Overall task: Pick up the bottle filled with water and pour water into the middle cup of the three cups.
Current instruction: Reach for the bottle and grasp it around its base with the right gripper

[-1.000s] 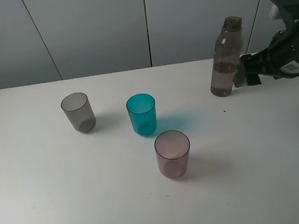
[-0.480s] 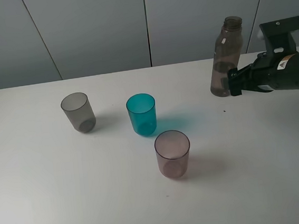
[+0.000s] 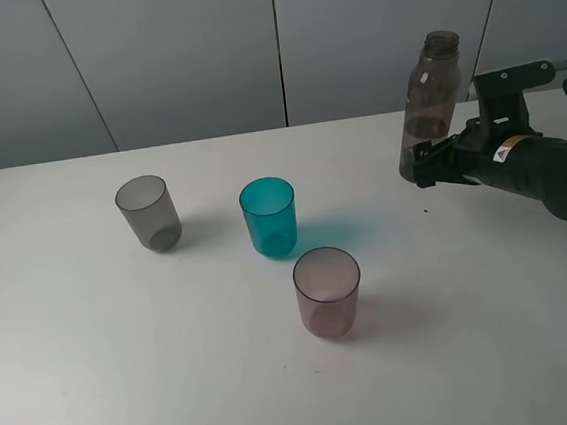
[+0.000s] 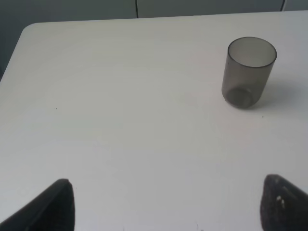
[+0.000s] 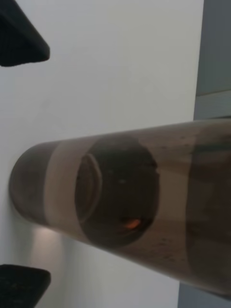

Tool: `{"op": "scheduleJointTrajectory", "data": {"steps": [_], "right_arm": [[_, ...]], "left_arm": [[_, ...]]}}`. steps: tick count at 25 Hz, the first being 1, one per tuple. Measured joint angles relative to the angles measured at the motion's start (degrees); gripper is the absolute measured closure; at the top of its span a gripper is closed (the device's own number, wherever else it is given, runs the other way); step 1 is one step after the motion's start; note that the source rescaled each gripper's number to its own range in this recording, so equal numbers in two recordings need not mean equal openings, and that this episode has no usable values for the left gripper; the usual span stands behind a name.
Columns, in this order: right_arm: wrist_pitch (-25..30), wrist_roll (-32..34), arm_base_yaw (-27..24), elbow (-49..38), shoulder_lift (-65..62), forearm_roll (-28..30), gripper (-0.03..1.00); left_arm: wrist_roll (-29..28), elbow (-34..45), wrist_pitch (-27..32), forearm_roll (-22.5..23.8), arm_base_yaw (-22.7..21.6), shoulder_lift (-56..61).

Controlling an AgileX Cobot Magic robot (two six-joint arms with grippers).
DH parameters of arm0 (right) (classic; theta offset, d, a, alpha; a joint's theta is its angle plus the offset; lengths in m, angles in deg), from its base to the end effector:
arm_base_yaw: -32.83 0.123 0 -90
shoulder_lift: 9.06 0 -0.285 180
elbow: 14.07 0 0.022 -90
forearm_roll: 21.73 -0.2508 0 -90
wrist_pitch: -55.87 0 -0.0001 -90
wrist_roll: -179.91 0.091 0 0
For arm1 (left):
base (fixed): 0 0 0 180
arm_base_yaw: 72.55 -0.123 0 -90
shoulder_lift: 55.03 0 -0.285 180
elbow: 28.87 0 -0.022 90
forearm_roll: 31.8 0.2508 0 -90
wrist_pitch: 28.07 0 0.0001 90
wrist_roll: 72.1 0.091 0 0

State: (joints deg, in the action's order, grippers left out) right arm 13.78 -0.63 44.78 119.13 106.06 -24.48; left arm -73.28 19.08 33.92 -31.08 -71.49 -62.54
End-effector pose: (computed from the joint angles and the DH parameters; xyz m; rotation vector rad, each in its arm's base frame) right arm 0.2927 0.0590 0.1041 -0.1712 2.0865 0.1085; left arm -0.0077 0.0012 0.2785 -0.0030 2.0498 -0.0093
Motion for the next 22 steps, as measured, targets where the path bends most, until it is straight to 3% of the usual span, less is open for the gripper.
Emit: {"op": "scheduleJointTrajectory", "data": {"steps": [5,9,11,22], "right_arm": [[-3.94,-0.12,0.00,-0.15,4.01,-4.80,0.28],[-9.78,-0.12,0.00,-0.15,6.80,-5.49,0.03],[-11.88,-0.12,0.00,-0.15,8.04,-5.63,-0.02],[-21.53,3.84,0.00,0.76,12.43,-5.37,-0.03]], "left_arm": [[0.00,0.00,0.00,0.00,0.00,0.00],[0.00,0.00,0.00,0.00,0.00,0.00],[0.00,0.00,0.00,0.00,0.00,0.00],[0.00,0.00,0.00,0.00,0.00,0.00]]}}
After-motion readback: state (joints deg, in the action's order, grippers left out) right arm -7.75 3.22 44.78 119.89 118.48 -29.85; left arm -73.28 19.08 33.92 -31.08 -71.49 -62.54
